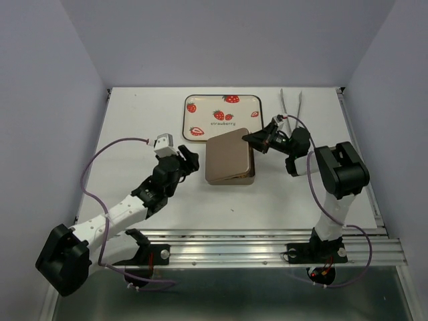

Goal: Pack the cookies

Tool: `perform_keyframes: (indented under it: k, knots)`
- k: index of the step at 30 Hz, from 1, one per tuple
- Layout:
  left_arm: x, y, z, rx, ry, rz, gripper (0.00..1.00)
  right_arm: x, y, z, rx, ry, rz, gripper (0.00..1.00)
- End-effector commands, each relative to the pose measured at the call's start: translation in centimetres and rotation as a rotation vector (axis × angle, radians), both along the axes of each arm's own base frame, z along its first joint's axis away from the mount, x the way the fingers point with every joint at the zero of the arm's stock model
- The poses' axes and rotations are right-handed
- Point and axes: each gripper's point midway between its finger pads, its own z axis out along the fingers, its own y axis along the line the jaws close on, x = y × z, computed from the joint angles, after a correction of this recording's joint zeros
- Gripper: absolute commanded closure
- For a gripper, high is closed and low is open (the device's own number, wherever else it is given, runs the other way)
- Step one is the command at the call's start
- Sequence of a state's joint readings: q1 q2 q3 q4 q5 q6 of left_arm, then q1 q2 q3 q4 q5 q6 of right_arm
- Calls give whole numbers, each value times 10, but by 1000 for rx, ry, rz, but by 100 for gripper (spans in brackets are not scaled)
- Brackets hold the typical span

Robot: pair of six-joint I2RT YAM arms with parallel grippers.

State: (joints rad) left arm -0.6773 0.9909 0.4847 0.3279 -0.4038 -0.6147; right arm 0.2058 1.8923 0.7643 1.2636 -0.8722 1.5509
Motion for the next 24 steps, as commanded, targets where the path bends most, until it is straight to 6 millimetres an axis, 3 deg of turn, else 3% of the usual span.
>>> perform_keyframes:
  k: [1, 8, 16, 24]
  knots:
    - [13, -13, 30, -52, -77, -27, 25, -12, -5, 32, 101, -195, 43, 99]
    - [23, -29, 16, -39, -41, -73, 20, 0, -18, 1, 79, -138, 19, 99]
    - [39, -50, -5, -23, 10, -135, 20, 3, -32, -12, 73, -155, 27, 99]
    - [52, -63, -14, -6, 16, -182, 19, 4, -47, -34, 7, -214, -14, 96]
